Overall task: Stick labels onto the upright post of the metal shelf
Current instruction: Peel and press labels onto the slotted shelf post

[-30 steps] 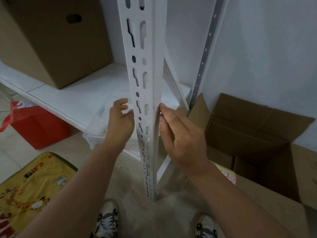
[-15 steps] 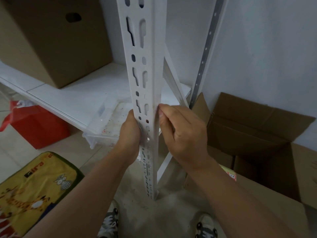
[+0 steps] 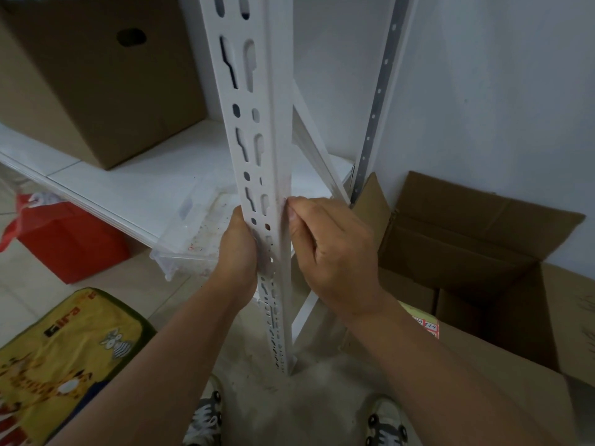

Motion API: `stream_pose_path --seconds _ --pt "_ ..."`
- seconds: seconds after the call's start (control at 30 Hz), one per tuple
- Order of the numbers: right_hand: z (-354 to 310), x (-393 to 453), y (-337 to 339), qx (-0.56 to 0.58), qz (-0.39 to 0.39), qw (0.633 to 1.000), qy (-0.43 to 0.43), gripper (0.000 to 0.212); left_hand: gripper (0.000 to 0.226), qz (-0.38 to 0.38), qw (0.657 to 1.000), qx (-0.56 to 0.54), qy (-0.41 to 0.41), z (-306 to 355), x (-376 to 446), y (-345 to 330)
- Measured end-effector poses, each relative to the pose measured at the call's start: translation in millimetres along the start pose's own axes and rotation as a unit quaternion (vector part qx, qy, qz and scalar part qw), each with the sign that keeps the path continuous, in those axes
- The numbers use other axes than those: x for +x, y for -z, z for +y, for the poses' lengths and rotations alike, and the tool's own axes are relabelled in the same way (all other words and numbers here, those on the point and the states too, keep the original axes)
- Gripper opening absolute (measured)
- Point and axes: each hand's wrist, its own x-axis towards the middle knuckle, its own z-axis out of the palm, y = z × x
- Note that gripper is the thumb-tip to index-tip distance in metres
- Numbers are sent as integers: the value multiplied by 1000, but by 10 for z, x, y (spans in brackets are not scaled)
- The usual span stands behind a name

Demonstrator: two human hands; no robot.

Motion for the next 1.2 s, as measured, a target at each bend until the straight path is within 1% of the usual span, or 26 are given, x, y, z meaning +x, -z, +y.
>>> stream_pose_path --seconds 0.2,0.3,0.37,0.43,0.5,0.6,0.7,0.8,0.9,1.07,1.2 --pt "-9 3 6 11 4 1000 6 23 37 -5 1000 1 -7 -1 -2 -7" --pt "5 -63 -21 9 -20 1000 1 19 42 4 1000 6 -6 -11 1 -4" --pt "20 -125 -37 23 -38 999 -17 14 43 7 1000 11 1 -8 -6 -8" --pt "15 -166 -30 52 -42 996 -53 12 43 5 1000 19 5 -2 -11 -6" --pt "-18 -162 -7 110 -36 986 -119 14 44 1 1000 24 6 3 -4 8" --pt "-68 -102 23 203 -32 948 -244 16 50 -7 999 41 4 2 31 50" --pt "-71 -33 22 251 -49 917 -306 17 49 -16 998 61 -6 -15 56 85" --pt "-84 28 15 279 -57 906 -313 12 50 -27 997 69 -14 -25 70 100" --pt "-83 53 7 285 -55 906 -308 10 50 -19 998 66 -9 -19 60 87" --pt "-60 54 -39 271 -40 916 -294 9 54 -4 999 41 -4 -17 24 46" --pt "-57 50 -70 243 -43 930 -272 10 51 15 999 29 4 -10 17 9"
